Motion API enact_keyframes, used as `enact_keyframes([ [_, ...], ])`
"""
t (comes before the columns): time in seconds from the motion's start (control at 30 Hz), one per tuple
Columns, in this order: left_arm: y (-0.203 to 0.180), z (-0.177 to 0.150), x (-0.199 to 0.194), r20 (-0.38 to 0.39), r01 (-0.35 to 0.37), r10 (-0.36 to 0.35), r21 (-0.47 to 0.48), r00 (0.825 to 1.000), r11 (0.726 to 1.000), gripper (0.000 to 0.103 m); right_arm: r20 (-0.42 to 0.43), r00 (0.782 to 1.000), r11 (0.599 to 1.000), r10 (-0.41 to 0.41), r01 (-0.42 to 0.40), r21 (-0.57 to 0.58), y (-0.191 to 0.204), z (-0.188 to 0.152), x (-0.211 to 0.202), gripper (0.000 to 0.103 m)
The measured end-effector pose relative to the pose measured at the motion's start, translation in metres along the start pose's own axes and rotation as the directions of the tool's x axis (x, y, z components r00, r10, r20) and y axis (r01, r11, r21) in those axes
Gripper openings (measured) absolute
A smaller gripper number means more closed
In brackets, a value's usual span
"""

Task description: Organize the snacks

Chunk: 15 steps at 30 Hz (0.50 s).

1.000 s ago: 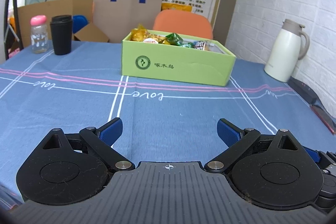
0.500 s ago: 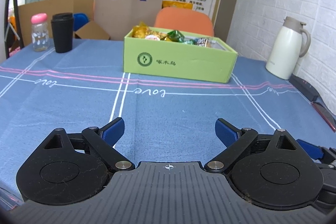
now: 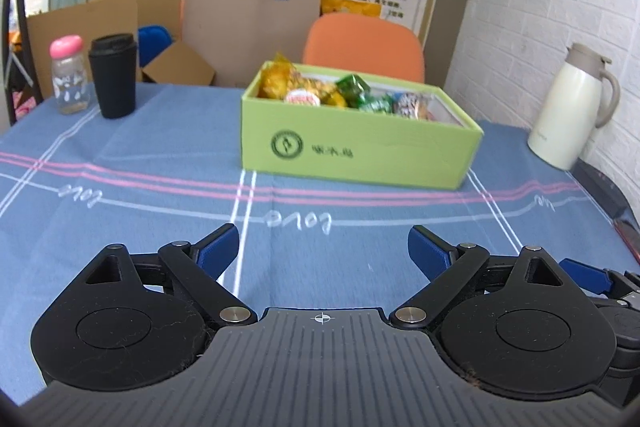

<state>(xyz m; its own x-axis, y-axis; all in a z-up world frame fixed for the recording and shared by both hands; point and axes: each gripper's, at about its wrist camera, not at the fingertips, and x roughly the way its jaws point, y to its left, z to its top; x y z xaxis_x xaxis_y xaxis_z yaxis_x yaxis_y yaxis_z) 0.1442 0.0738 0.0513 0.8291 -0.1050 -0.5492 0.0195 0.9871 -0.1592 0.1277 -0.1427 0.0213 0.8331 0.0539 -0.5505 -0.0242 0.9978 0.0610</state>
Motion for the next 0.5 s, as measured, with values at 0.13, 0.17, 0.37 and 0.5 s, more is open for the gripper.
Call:
enact_keyframes([
  [0.13,0.001,0.012,0.013,-0.007,-0.016,0.016,-0.012,1.0,1.0,0.081,-0.027,1.0,1.0,-0.005,0.005,-0.026,0.001,0.009,0.018,0.092],
  [0.17,0.001,0.014,0.017,-0.011,-0.018,0.018,-0.011,1.0,1.0,0.081,-0.036,0.999,1.0,-0.001,0.0,-0.029,0.0,0.01,0.021,0.092],
  [0.37,-0.001,0.023,0.033,-0.014,-0.016,0.015,-0.022,1.0,1.0,0.075,-0.062,0.998,1.0,0.012,-0.013,-0.023,-0.005,0.012,0.034,0.092],
  [0.5,-0.003,0.024,0.038,-0.014,-0.001,0.001,-0.025,1.0,1.0,0.075,-0.064,0.998,1.0,0.002,-0.002,-0.013,-0.01,0.015,0.037,0.092],
])
